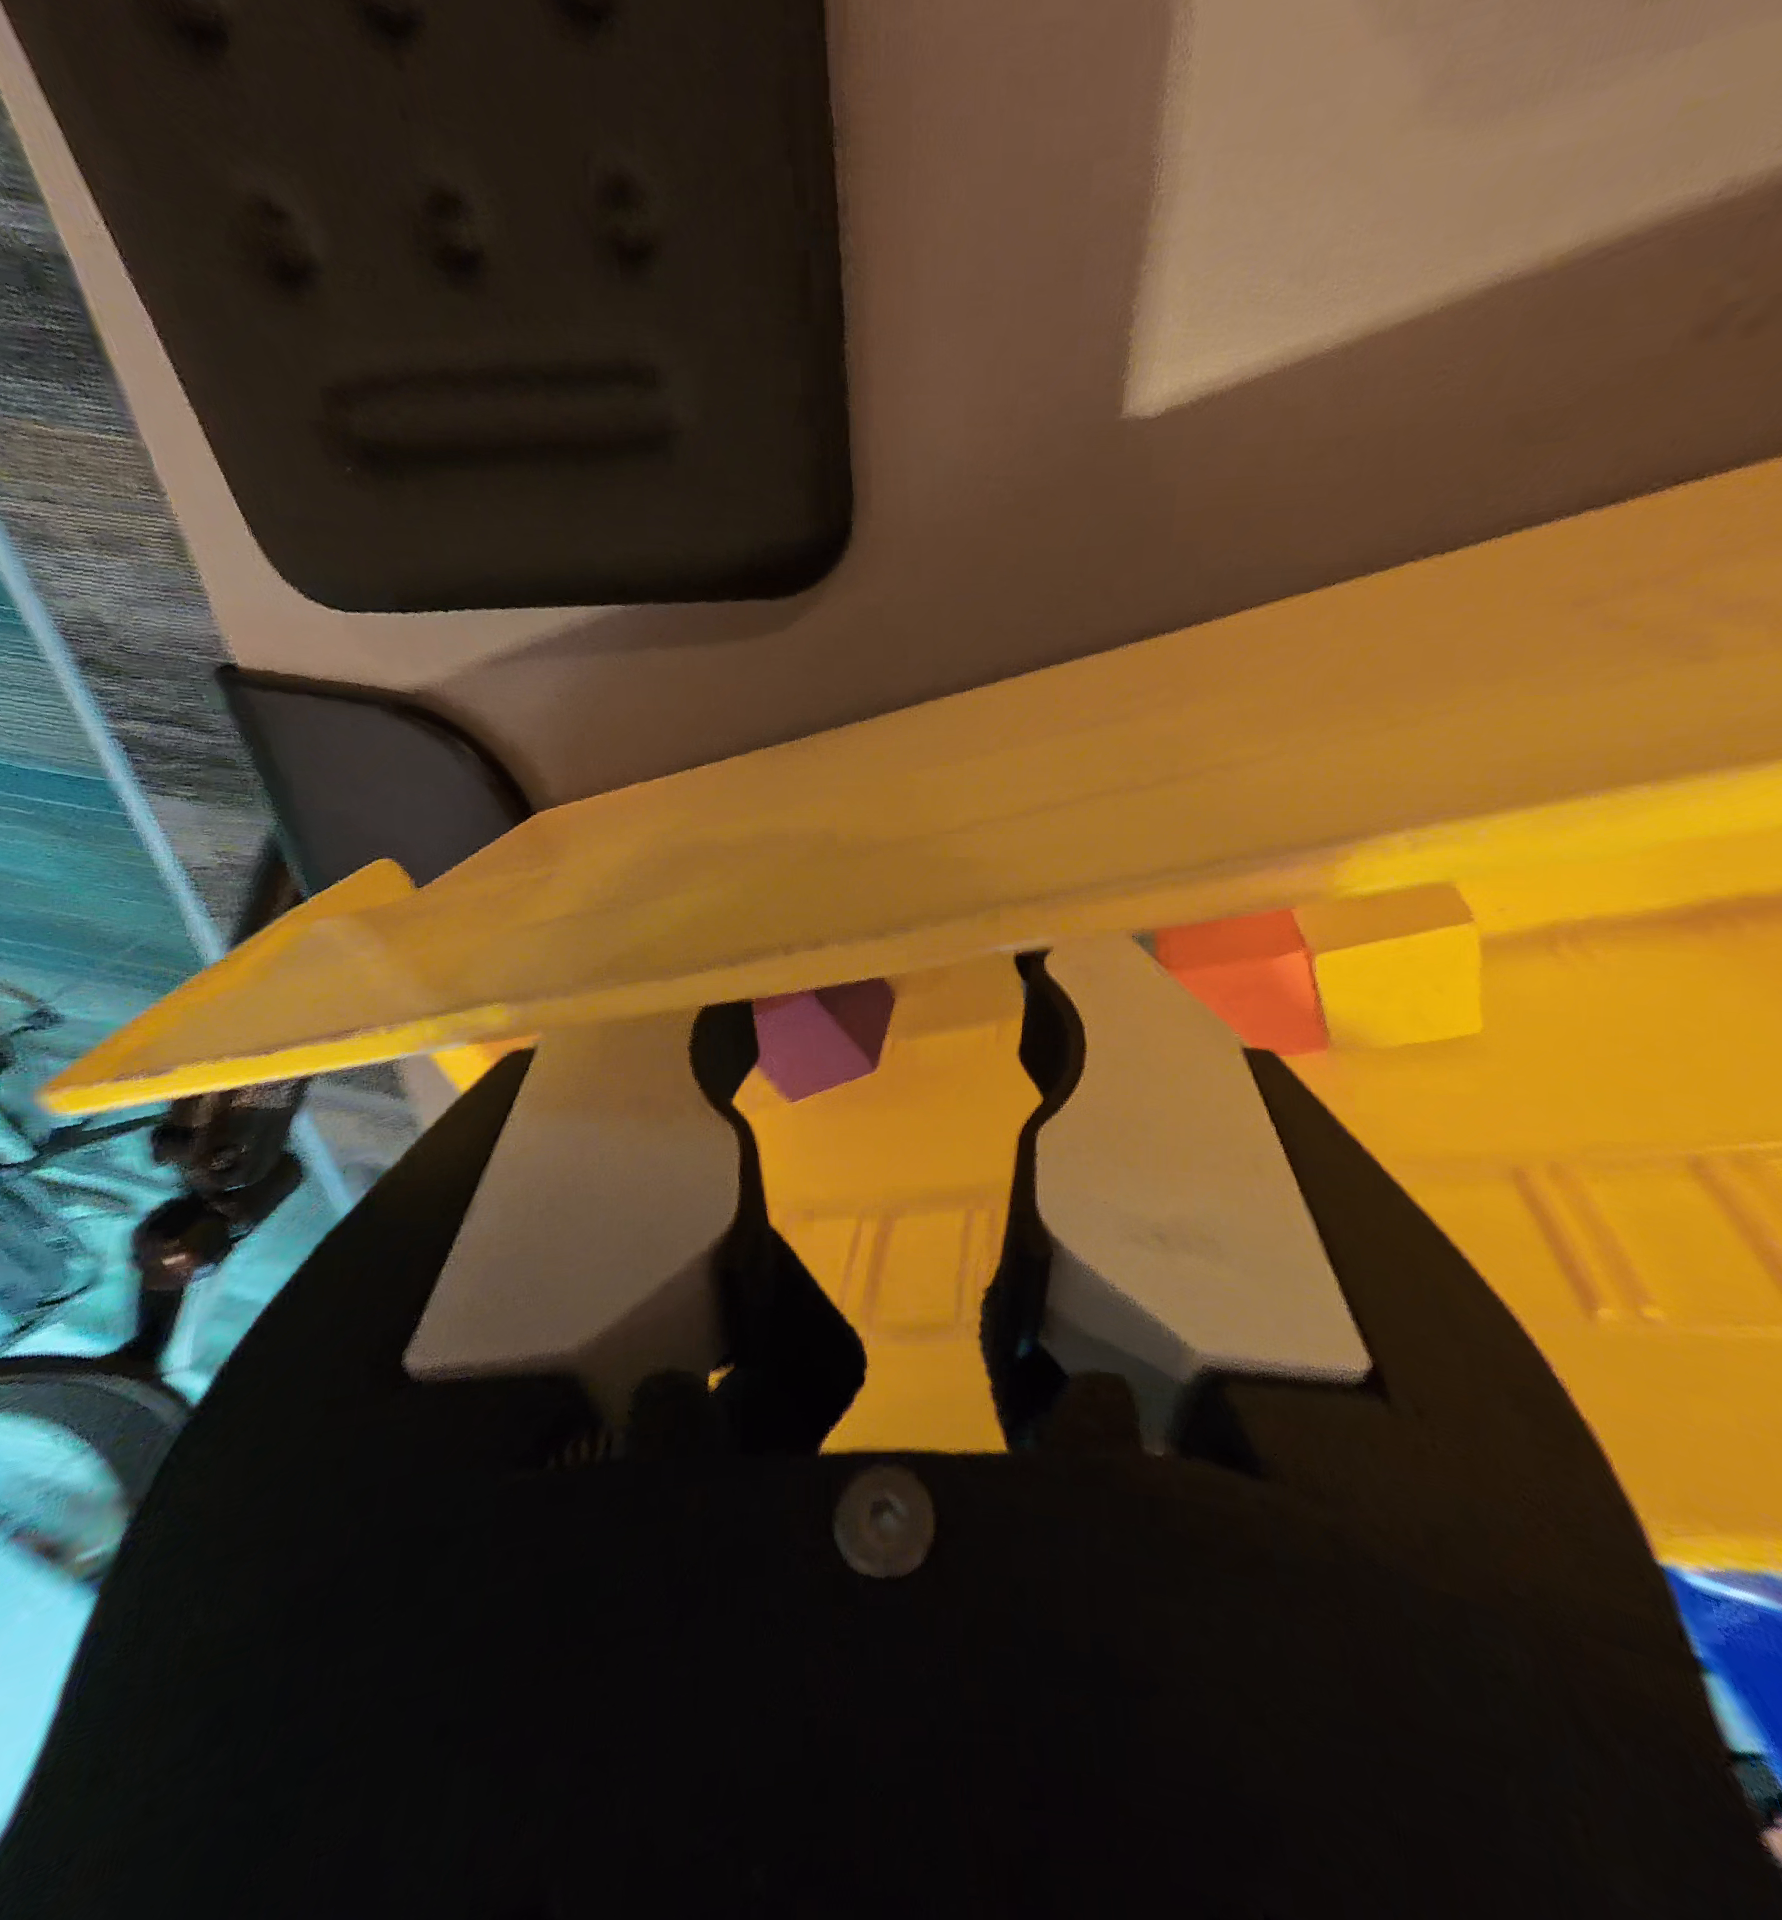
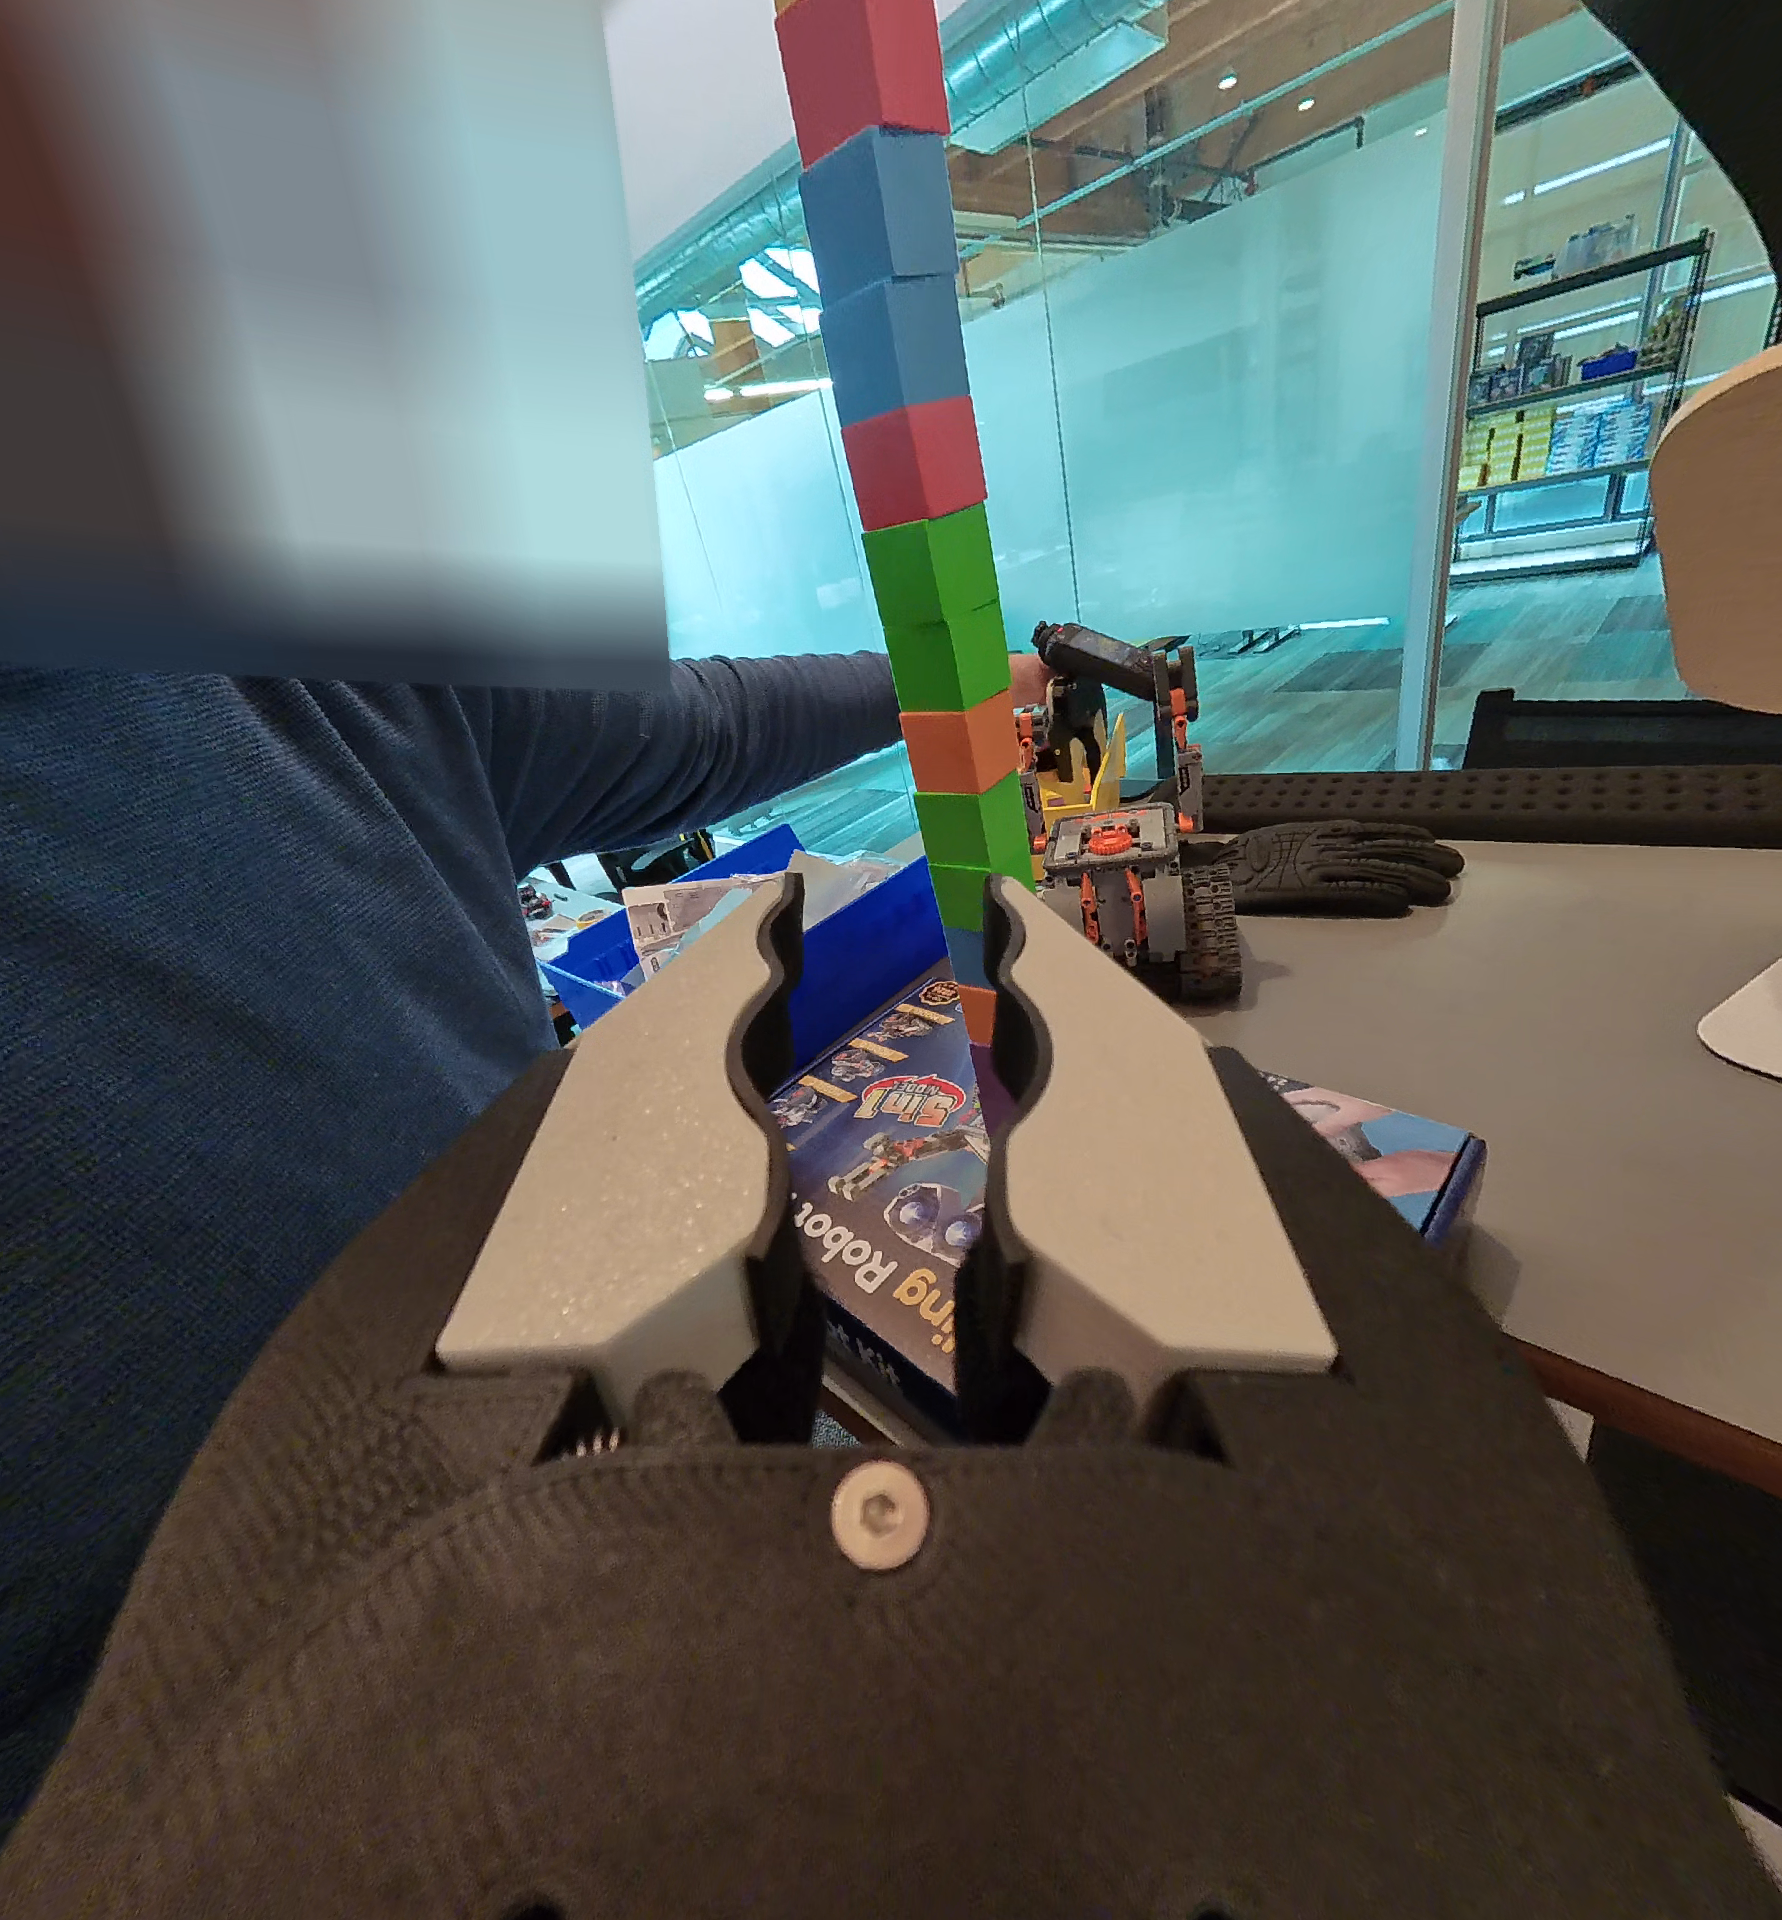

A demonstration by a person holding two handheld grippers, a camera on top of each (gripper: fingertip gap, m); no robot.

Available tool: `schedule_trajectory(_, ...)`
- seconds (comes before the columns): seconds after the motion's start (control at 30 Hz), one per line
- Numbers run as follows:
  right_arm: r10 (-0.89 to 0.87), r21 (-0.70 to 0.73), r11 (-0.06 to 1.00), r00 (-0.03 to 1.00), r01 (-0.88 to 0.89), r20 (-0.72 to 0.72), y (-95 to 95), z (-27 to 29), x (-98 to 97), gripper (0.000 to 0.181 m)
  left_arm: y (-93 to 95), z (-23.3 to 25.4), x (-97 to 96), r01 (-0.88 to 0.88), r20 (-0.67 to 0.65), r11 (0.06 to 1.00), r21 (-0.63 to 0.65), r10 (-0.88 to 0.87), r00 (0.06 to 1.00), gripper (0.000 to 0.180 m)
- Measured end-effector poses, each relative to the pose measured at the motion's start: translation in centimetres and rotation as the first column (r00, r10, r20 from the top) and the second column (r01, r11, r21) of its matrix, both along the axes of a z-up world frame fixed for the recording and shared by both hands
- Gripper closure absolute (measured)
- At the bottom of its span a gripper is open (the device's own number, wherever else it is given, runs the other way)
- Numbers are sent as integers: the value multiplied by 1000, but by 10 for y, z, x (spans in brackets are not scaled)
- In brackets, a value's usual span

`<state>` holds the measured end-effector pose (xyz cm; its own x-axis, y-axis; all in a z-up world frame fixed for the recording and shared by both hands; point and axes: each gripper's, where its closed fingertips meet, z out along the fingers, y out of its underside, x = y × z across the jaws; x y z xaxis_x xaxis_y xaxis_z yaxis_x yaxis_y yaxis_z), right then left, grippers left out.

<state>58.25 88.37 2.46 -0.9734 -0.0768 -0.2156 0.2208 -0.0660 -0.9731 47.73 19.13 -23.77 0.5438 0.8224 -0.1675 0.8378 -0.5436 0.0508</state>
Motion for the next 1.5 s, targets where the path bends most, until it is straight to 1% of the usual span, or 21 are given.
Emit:
schedule_trajectory(0.03,2,1,1000,1000,-2,3,0,-1,0,148,1,-3,0,-29,-1,999,18,29,1000,131)
schedule_trajectory(0.1,6,2,1000,1000,-6,9,-1,-3,0,148,-6,-8,3,-30,22,999,-34,31,999,128)
schedule_trajectory(0.13,8,3,1000,1000,-8,10,-1,-3,0,148,-9,-8,3,-22,27,998,-62,23,999,131)
schedule_trajectory(0.17,7,5,1000,1000,-7,8,-1,-4,0,148,-15,-7,3,-22,23,995,-95,24,999,141)
schedule_trajectory(0.23,5,4,1000,1000,-5,9,-1,-4,0,148,-14,-7,-3,-26,-16,996,-84,25,1000,147)
schedule_trajectory(0.27,6,3,1000,1000,-7,12,-1,-5,0,148,-18,-7,-4,-23,-26,994,-108,20,999,152)
schedule_trajectory(0.37,0,9,1000,1000,0,12,0,-6,0,148,-26,-12,-4,-15,-30,988,-156,11,999,145)
schedule_trajectory(0.4,-1,11,1000,1000,1,13,1,-7,0,148,-27,-13,-4,-22,-25,987,-158,18,1000,145)
schedule_trajectory(0.47,-2,10,1000,1000,2,16,1,-8,0,149,-21,-9,-10,-1,-62,992,-129,-7,998,153)
schedule_trajectory(0.53,-2,10,1000,1000,2,17,2,-8,1,149,-24,-8,-5,-16,-33,990,-137,12,999,153)
schedule_trajectory(0.57,0,8,1000,1000,0,16,2,-7,1,150,-25,-5,-5,0,-45,989,-150,-7,999,153)
schedule_trajectory(0.67,11,12,1000,1000,-11,-15,1,-6,4,149,-13,12,-7,-26,-139,996,-82,14,990,153)
schedule_trajectory(0.77,43,14,999,996,-42,-73,-3,-1,13,148,5,45,-5,9,-239,999,-53,-21,971,153)
schedule_trajectory(0.9,102,16,995,977,-100,-188,-13,10,33,147,56,112,2,84,-445,996,19,-67,893,153)
schedule_trajectory(1.0,152,16,988,943,-154,-297,-24,16,56,147,116,166,21,165,-588,978,127,-60,807,153)
schedule_trajectory(1.07,161,23,986,918,-164,-362,-32,18,66,144,160,196,43,222,-651,955,195,-43,758,153)
schedule_trajectory(1.13,169,22,984,894,-176,-415,-39,20,76,143,200,221,68,259,-696,940,220,-35,718,153)
schedule_trajectory(1.23,196,3,976,872,-218,-448,-46,22,90,143,265,252,106,320,-761,906,276,2,649,153)
schedule_trajectory(1.33,227,-31,965,884,-262,-408,-48,27,96,142,324,272,141,353,-827,903,246,5,562,153)
schedule_trajectory(1.43,305,-95,933,902,-348,-306,-42,37,106,141,379,280,172,359,-881,924,132,-57,469,153)
schedule_trajectory(1.5,328,-123,922,909,-368,-257,-39,40,111,142,417,284,189,352,-913,935,42,-107,393,153)
